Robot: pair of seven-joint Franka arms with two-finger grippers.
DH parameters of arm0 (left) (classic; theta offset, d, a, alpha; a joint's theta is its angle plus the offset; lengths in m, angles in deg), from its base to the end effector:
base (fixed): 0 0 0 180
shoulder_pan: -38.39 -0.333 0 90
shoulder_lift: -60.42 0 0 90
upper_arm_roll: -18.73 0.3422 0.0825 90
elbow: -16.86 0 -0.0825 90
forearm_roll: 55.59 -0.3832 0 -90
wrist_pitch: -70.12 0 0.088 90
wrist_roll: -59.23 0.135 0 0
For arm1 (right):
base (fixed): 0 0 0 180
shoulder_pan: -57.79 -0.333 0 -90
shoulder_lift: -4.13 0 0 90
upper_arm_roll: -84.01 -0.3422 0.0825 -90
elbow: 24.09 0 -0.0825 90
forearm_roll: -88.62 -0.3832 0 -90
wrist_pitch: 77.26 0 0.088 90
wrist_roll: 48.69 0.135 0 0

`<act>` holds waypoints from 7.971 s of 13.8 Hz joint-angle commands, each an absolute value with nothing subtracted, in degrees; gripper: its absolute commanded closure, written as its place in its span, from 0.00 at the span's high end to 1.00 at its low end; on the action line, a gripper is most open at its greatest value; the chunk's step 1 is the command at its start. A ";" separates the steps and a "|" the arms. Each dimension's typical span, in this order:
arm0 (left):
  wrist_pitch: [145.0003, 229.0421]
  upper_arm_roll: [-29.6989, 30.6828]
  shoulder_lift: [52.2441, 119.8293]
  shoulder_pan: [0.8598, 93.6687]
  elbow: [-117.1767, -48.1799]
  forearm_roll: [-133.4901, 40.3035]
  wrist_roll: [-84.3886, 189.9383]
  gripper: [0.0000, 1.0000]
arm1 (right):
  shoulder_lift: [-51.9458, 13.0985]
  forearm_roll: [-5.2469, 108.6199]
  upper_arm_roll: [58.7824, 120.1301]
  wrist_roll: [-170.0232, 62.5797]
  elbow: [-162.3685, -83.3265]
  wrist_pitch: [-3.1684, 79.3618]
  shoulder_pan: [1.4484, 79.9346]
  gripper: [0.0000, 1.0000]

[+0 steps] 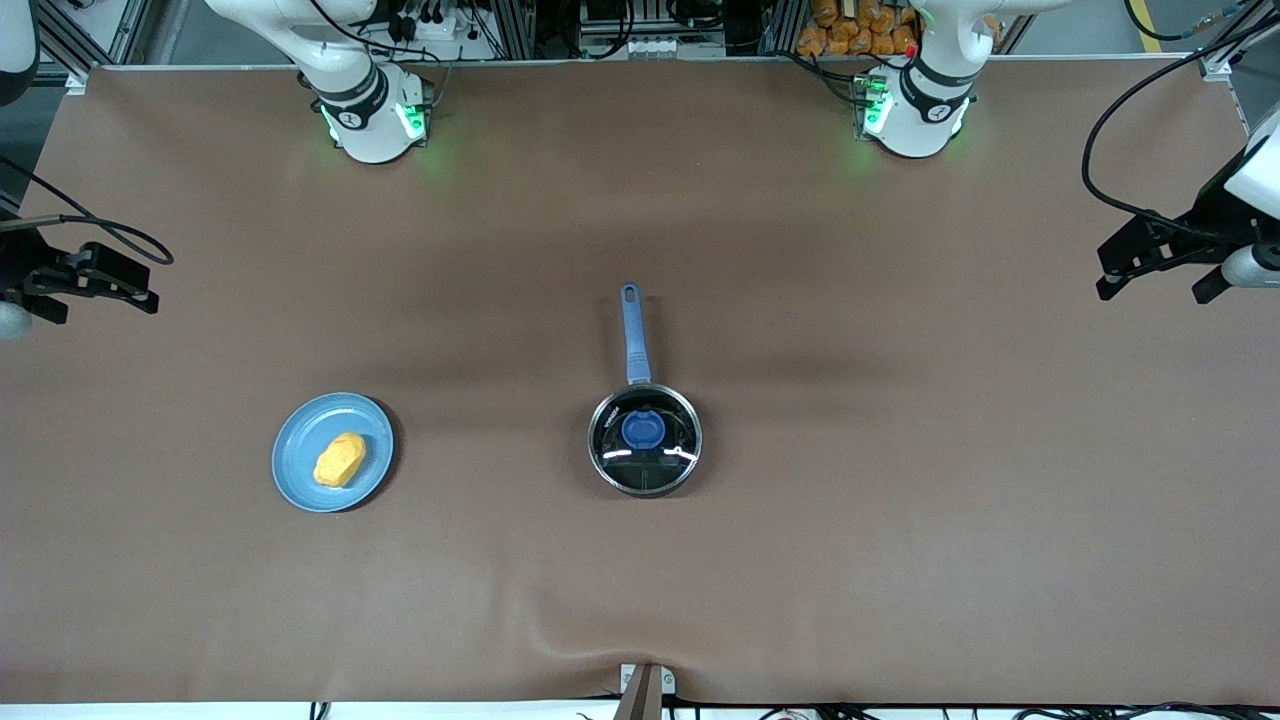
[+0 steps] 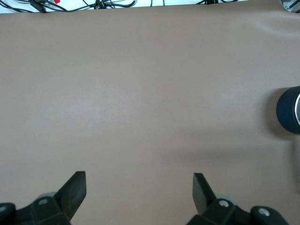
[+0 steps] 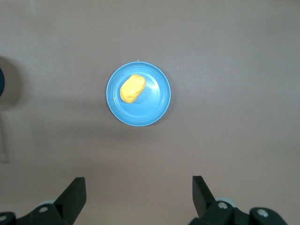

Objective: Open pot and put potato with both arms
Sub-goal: 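Move the right gripper toward the yellow potato on the blue plate, then grasp the potato with the right gripper while the left gripper reaches the pot, then grasp the lid knob with the left gripper while the right gripper lifts the potato, then lift the lid with the left gripper while the right gripper carries the potato, then lower the potato into the pot while the left gripper sets the lid down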

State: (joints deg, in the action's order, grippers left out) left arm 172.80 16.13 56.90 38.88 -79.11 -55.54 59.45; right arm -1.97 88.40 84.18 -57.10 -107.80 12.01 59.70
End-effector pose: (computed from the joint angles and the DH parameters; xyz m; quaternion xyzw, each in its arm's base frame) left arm 0.5574 -0.0310 0.6284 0.9956 -0.0288 0.0891 0.0013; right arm 0.5877 -0.0207 0.6124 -0.9985 -0.0552 0.0045 0.0022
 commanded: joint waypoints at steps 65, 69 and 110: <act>211.19 23.65 108.49 83.12 -57.32 -55.23 6.93 1.00 | -25.84 74.56 83.83 -48.87 -111.01 38.75 41.36 0.04; 211.10 23.65 108.32 83.21 -57.41 -55.23 5.36 0.25 | -25.84 74.56 83.83 -48.34 -110.93 38.93 40.48 0.03; 216.55 16.88 87.05 47.62 -95.64 -47.94 58.17 1.00 | -52.21 81.50 86.03 -30.85 -95.46 69.08 16.13 0.56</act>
State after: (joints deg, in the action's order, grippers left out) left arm 215.62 17.04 88.42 47.77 -94.92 -49.08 56.45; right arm -50.77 80.82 85.14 -32.47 -97.92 69.40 16.85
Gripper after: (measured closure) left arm 0.000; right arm 0.401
